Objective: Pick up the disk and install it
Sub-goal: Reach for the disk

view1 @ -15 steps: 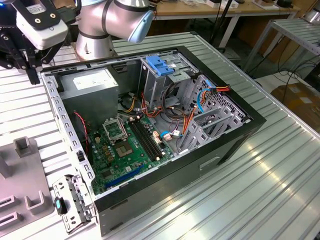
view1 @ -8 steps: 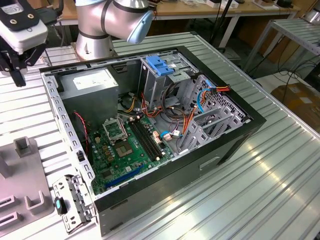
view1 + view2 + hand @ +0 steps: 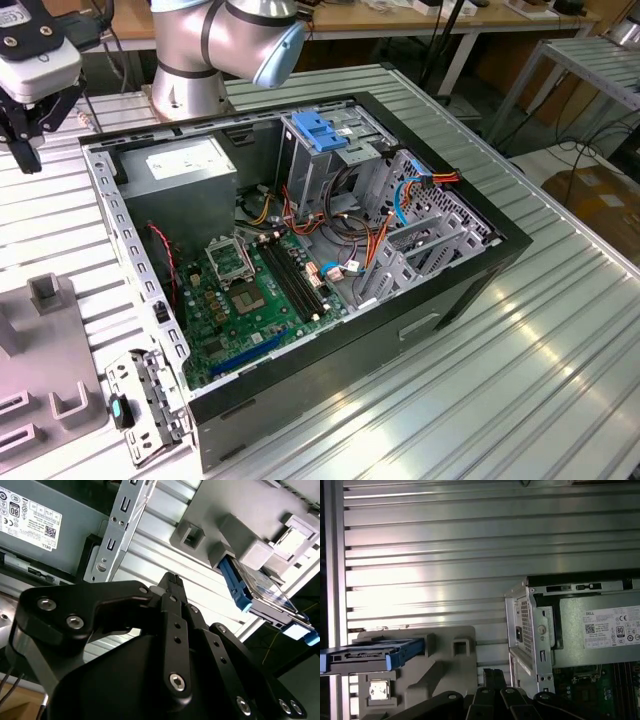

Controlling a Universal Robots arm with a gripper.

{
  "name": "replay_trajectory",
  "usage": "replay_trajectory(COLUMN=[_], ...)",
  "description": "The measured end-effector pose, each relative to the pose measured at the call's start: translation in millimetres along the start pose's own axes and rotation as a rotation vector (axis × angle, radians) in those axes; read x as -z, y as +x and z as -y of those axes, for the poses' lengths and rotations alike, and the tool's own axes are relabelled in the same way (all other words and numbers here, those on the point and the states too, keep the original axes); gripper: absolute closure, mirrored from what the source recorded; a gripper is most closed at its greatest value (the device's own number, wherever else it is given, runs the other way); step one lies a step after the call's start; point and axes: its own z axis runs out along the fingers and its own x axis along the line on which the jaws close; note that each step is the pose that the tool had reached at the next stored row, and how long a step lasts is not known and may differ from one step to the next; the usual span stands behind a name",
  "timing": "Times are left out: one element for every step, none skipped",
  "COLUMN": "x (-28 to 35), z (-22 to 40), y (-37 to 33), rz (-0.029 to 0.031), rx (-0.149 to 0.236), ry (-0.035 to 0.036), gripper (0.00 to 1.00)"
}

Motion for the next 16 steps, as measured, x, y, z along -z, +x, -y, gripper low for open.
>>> replay_trajectory(x=[-0.1,-0.4,-0.4,-0.6,-0.8,-1.0,-1.1,-1.1,-1.2,-1.4,-1.6,-1.6,-1.9,-2.0,-2.1,-2.1], z=[-0.3,-0.8,-1.8,-2.5,-3.5,-5.3,-6.6,-7.3,-7.6,-7.8,-8.0,-8.2,-8.5,-8.4,-8.3,-8.2], y=[0.0,0.0,0.2,0.6,1.8,3.9,5.8,7.7,9.7,11.4,13.1,15.1,18.2,19.6,21.4,22.9], rz=[-0.0006,-0.0023,-0.0033,-0.0036,-0.0037,-0.0037,-0.004,-0.005,-0.0071,-0.0096,-0.0127,-0.0167,-0.024,-0.0259,-0.0266,-0.0268], rx=[0.012,0.043,0.061,0.066,0.069,0.071,0.072,0.072,0.072,0.073,0.073,0.073,0.073,0.073,0.075,0.076], ry=[-0.0001,-0.0004,-0.0005,-0.0005,-0.0006,-0.0008,-0.0006,-0.0006,-0.0005,-0.0005,-0.0006,-0.0005,-0.0005,-0.0004,-0.0002,-0.0003], gripper=[0.89,0.89,0.89,0.89,0.89,0.89,0.89,0.89,0.89,0.89,0.89,0.89,0.89,0.89,0.89,0.89])
